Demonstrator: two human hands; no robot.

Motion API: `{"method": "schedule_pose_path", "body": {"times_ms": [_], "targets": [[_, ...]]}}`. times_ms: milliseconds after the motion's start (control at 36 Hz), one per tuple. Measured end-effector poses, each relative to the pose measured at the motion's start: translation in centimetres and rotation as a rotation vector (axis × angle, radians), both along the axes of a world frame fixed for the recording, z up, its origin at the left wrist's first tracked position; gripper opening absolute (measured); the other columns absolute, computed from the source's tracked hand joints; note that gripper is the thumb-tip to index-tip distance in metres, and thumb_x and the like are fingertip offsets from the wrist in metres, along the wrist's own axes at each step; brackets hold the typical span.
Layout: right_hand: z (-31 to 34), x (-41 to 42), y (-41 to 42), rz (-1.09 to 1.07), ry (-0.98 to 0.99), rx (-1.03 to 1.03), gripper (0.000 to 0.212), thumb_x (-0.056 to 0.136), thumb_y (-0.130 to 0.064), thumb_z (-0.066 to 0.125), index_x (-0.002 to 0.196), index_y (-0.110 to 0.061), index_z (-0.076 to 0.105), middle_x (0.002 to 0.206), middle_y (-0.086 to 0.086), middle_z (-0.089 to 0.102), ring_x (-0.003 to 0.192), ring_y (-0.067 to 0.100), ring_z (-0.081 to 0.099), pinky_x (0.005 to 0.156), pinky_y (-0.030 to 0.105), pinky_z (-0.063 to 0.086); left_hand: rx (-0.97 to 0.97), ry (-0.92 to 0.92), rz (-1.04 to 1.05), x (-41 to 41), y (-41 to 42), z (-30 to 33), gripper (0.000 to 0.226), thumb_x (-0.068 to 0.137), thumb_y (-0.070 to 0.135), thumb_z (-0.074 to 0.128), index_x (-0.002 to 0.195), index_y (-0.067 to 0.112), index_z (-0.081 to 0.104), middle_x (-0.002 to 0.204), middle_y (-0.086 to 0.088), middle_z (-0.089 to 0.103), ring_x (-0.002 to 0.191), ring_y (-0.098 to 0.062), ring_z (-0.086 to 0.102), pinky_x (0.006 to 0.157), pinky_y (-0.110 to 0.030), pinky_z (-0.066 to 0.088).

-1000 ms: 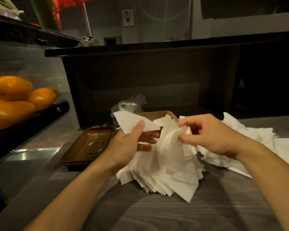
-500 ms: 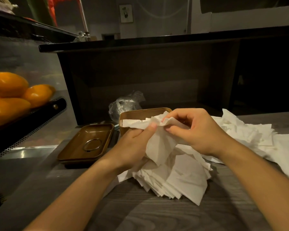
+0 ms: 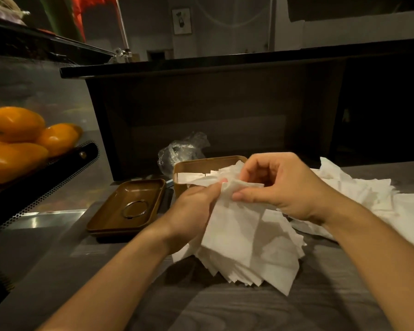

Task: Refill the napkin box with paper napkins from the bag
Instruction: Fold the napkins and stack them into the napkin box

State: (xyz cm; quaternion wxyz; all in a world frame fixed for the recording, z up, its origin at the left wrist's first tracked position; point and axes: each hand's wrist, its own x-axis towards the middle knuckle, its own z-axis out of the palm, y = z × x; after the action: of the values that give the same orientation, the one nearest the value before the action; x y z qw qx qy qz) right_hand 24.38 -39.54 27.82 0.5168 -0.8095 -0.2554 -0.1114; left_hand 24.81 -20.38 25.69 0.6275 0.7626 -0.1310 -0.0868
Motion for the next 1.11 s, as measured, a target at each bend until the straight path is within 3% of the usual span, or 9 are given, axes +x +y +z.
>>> {"method": "schedule_pose_path", "body": {"times_ms": [167, 333, 444, 556, 667, 889, 1000, 1056, 1111], "targets": [[-0.7, 0.6, -0.2, -0.118, -0.093, -0.022, 0.017, 0.073, -0.03, 0.085, 0.084, -0.025, 0.073, 0.081, -0.015, 0.07, 0.076, 0.003, 0.065, 0.062, 0.014, 0.053, -0.098, 0.065, -0.062, 0.0, 0.1, -0.2, 0.043, 0.1, 0.039, 0.042, 0.12, 0.012, 0.068, 0.112, -0.007, 0.076, 0.106, -0.022, 0.071, 0.098, -0.039, 0.053], [-1.3, 1.2, -0.1, -0.16, -0.101, -0.033, 0.031, 0.072, -0.039, 0.085, 0.099, -0.038, 0.069, 0.091, -0.022, 0.065, 0.09, 0.0, 0.061, 0.071, 0.014, 0.056, -0.154, 0.061, -0.104, 0.0, 0.2, -0.3, 0.054, 0.087, 0.046, 0.048, 0.13, 0.017, 0.062, 0.121, -0.006, 0.072, 0.115, -0.024, 0.068, 0.106, -0.048, 0.049], [-1.5, 1.3, -0.1, -0.122, -0.059, -0.074, 0.03, 0.071, -0.049, 0.079, 0.097, -0.039, 0.069, 0.096, -0.025, 0.064, 0.094, -0.004, 0.06, 0.072, 0.016, 0.052, -0.145, 0.039, -0.122, -0.1, 0.3, -0.3, 0.057, 0.083, 0.049, 0.046, 0.128, 0.018, 0.063, 0.118, -0.006, 0.073, 0.109, -0.023, 0.07, 0.097, -0.039, 0.056], [-1.6, 1.3, -0.1, -0.117, -0.125, -0.058, 0.023, 0.074, -0.037, 0.084, 0.093, -0.036, 0.069, 0.098, -0.021, 0.062, 0.096, -0.003, 0.059, 0.073, 0.009, 0.051, -0.172, 0.041, -0.127, -0.3, 0.1, -0.3, 0.049, 0.081, 0.047, 0.046, 0.119, 0.021, 0.065, 0.107, -0.002, 0.077, 0.1, -0.019, 0.073, 0.08, -0.027, 0.061], [-1.7, 1.4, 0.1, -0.086, -0.132, -0.052, 0.021, 0.074, -0.034, 0.086, 0.087, -0.033, 0.07, 0.099, -0.021, 0.061, 0.097, -0.002, 0.058, 0.076, 0.008, 0.049, -0.16, 0.042, -0.12, -0.2, 0.1, -0.4, 0.05, 0.081, 0.047, 0.047, 0.119, 0.021, 0.066, 0.108, -0.004, 0.077, 0.102, -0.02, 0.073, 0.085, -0.031, 0.058], [-1.5, 1.6, -0.7, -0.257, -0.096, 0.199, 0.01, 0.089, -0.032, 0.074, 0.094, -0.025, 0.068, 0.09, -0.01, 0.07, 0.088, 0.007, 0.068, 0.072, 0.024, 0.06, -0.264, -0.105, 0.282, 0.6, -0.6, -0.3, 0.038, 0.108, 0.037, 0.035, 0.103, 0.024, 0.07, 0.098, 0.002, 0.078, 0.095, -0.016, 0.074, 0.088, -0.036, 0.058], [-2.1, 1.7, 0.1, -0.321, -0.066, 0.145, 0.013, 0.092, -0.033, 0.071, 0.1, -0.027, 0.063, 0.097, -0.008, 0.067, 0.094, 0.01, 0.066, 0.065, 0.021, 0.056, -0.191, -0.154, 0.388, 0.8, -1.0, -0.7, 0.035, 0.108, 0.044, 0.029, 0.095, 0.038, 0.061, 0.113, 0.004, 0.073, 0.109, -0.015, 0.068, 0.105, -0.042, 0.05], [-2.1, 1.4, 1.0, -0.294, -0.077, 0.19, 0.011, 0.091, -0.033, 0.071, 0.097, -0.029, 0.063, 0.09, -0.014, 0.068, 0.09, 0.007, 0.067, 0.064, 0.018, 0.056, -0.111, -0.193, 0.403, 0.4, -1.2, -1.0, 0.039, 0.106, 0.053, 0.025, 0.093, 0.041, 0.06, 0.111, 0.012, 0.07, 0.107, -0.006, 0.063, 0.102, -0.031, 0.046], [-2.1, 1.1, 1.7, -0.214, -0.062, 0.291, 0.009, 0.09, -0.031, 0.072, 0.095, -0.027, 0.065, 0.087, -0.015, 0.069, 0.089, 0.005, 0.069, 0.065, 0.018, 0.057, -0.053, -0.237, 0.415, 0.1, -1.4, -1.1, 0.046, 0.104, 0.058, 0.021, 0.098, 0.038, 0.062, 0.1, 0.02, 0.065, 0.094, 0.002, 0.06, 0.081, -0.016, 0.044]]}}
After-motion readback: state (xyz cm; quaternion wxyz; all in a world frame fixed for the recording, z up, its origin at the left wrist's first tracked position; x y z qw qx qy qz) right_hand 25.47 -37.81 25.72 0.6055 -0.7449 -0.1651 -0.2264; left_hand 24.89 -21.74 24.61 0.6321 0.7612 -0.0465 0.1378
